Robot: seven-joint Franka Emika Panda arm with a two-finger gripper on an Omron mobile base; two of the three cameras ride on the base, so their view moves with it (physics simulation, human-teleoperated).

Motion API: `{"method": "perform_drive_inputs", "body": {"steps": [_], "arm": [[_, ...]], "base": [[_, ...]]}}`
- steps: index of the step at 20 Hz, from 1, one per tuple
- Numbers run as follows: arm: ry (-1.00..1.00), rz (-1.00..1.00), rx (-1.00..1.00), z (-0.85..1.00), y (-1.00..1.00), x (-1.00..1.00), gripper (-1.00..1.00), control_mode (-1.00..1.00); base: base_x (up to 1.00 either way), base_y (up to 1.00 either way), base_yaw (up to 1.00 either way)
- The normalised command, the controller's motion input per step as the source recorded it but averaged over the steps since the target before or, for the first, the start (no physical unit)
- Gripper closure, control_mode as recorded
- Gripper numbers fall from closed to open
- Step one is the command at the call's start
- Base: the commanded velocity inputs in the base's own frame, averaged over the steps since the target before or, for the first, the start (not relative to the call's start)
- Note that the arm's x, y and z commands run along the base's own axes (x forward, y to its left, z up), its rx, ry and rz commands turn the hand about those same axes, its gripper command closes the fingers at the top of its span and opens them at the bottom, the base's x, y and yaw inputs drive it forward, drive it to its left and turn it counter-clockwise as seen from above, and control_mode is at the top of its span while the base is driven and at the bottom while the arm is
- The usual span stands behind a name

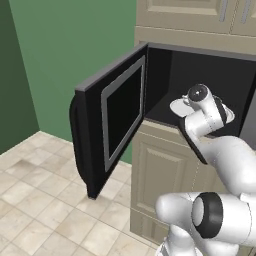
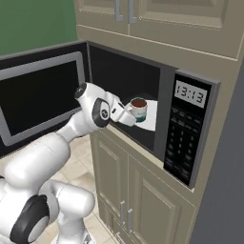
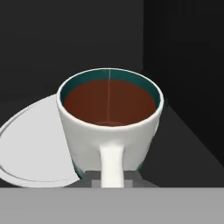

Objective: Place the microwavable item in the microwave. Then, close the microwave door and press the start button.

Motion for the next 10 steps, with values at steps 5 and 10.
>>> {"method": "perform_drive_inputs", "body": {"steps": [5,10], "arm": [[0.07,0.0,0.0,-0.12,-0.07,0.49,1.0,-1.0],[0.02,0.0,0.0,-0.21,-0.01,0.33,1.0,-1.0]], "base": [[0.0,0.0,0.0],[0.0,0.0,0.0]]}}
